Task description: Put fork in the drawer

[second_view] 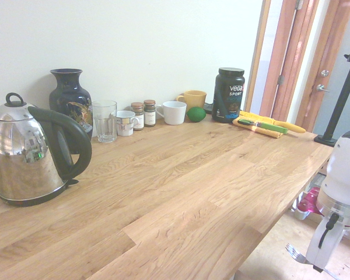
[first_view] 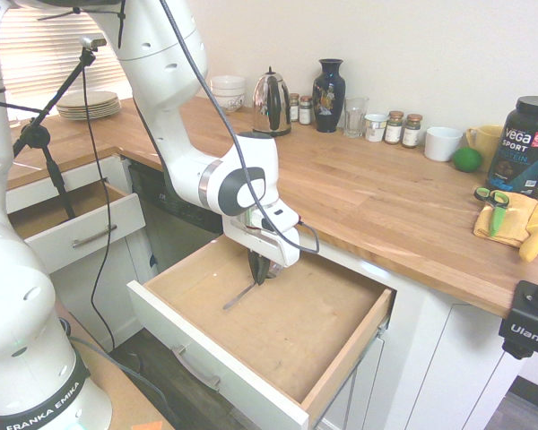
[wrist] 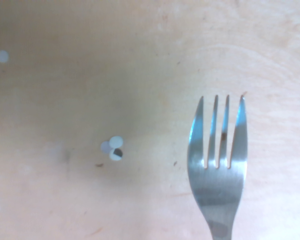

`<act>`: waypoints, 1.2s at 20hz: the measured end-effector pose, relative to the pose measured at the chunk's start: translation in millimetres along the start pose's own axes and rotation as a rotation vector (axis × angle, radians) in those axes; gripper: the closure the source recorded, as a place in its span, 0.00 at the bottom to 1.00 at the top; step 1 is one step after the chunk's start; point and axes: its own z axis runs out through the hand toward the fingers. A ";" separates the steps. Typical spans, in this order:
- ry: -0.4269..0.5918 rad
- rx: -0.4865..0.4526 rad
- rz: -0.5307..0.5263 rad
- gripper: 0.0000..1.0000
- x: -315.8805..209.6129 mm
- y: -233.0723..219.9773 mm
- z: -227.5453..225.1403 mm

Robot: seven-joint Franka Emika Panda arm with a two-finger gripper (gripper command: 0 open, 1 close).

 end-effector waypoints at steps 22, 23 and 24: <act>-0.012 -0.016 -0.003 0.00 10.3 -22.0 32.3; -0.012 -0.017 -0.002 0.00 10.4 -22.2 32.5; -0.013 -0.019 -0.002 0.00 10.6 -22.1 32.5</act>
